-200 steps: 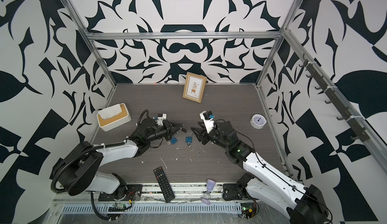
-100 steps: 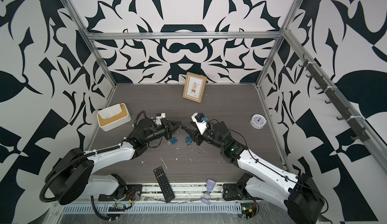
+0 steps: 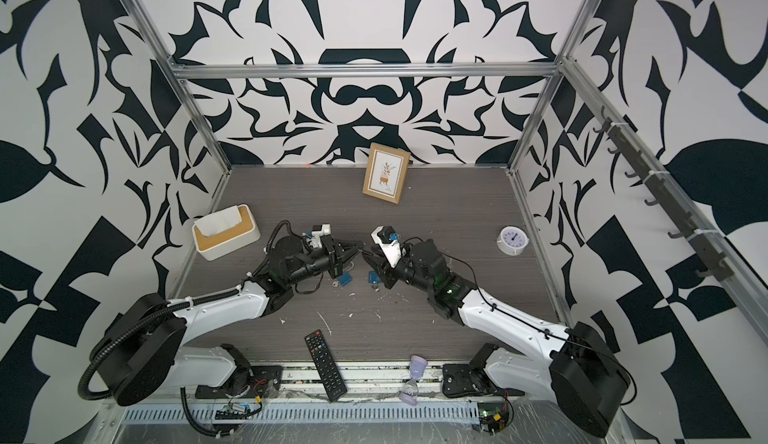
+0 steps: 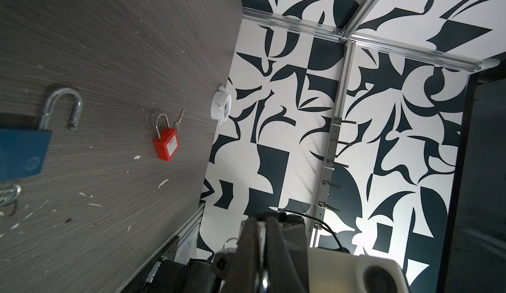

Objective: Lock with the key

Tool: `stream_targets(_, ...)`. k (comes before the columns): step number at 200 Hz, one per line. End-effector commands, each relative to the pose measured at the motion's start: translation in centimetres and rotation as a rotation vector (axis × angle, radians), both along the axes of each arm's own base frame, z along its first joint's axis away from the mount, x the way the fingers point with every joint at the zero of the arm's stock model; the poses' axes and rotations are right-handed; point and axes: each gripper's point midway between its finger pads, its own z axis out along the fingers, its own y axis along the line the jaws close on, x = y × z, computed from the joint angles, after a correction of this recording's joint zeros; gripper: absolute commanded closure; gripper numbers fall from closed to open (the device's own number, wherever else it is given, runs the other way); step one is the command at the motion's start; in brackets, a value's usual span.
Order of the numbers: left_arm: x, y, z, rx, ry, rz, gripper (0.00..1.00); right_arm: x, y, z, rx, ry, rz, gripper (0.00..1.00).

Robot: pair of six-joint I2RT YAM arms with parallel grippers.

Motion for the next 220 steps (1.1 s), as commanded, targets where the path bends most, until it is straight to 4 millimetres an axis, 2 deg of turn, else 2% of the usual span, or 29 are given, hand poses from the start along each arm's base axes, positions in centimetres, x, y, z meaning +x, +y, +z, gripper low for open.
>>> stream_targets(1,0.2,-0.6,1.9,-0.053,-0.041,-0.014,1.00,0.2,0.4,2.2,0.058,-0.046,0.002,0.80)
stream_targets(13,0.2,-0.6,1.9,-0.057,-0.037,-0.013,1.00,0.1,0.4,2.3,0.057,-0.044,0.007,0.95)
stream_targets(20,0.3,-0.7,1.9,-0.061,-0.039,-0.012,1.00,0.0,0.4,2.2,0.057,-0.037,0.009,1.00)
stream_targets(51,0.7,-1.1,2.3,-0.068,-0.073,-0.032,1.00,-0.3,0.0,2.4,0.067,0.011,0.002,1.00)
stream_targets(55,0.8,-1.2,2.5,-0.062,-0.091,-0.040,0.87,-0.4,0.0,2.5,0.068,0.024,0.004,1.00)
stream_targets(62,1.2,-1.2,2.7,-0.043,-0.130,-0.059,0.55,-0.3,-0.4,2.6,0.066,0.066,-0.008,1.00)
stream_targets(71,1.5,-1.2,2.7,-0.007,-0.186,-0.092,0.28,0.0,-1.1,3.0,0.069,0.137,-0.035,1.00)
stream_targets(74,1.7,-1.2,2.7,0.010,-0.208,-0.104,0.13,0.1,-1.4,3.0,0.070,0.166,-0.045,1.00)
stream_targets(85,2.2,-1.1,2.8,0.068,-0.304,-0.153,0.01,0.5,-2.5,3.4,0.091,0.287,-0.062,1.00)
stream_targets(98,2.7,-0.4,2.3,0.152,-0.399,-0.182,0.01,0.4,-3.5,4.2,0.152,0.458,-0.041,1.00)
stream_targets(122,3.1,0.7,2.6,0.284,-0.666,-0.181,0.03,-0.5,-4.5,6.0,0.276,0.743,0.005,1.00)
stream_targets(147,2.3,0.6,4.4,0.304,-0.909,-0.209,0.03,-1.5,-4.1,7.6,0.409,0.967,0.078,1.00)
stream_targets(167,2.0,0.0,5.3,0.281,-0.969,-0.243,0.05,-1.6,-3.5,7.7,0.491,1.110,0.095,1.00)
stream_targets(198,1.1,-0.4,6.3,0.184,-1.000,-0.272,0.14,-1.0,-3.7,7.7,0.501,1.103,0.059,1.00)
stream_targets(203,1.1,-0.4,6.2,0.177,-0.994,-0.273,0.20,-0.9,-3.7,7.8,0.503,1.097,0.057,1.00)
stream_targets(220,0.5,-0.5,6.4,0.136,-0.996,-0.292,0.27,-0.6,-3.5,7.8,0.511,1.096,0.069,1.00)
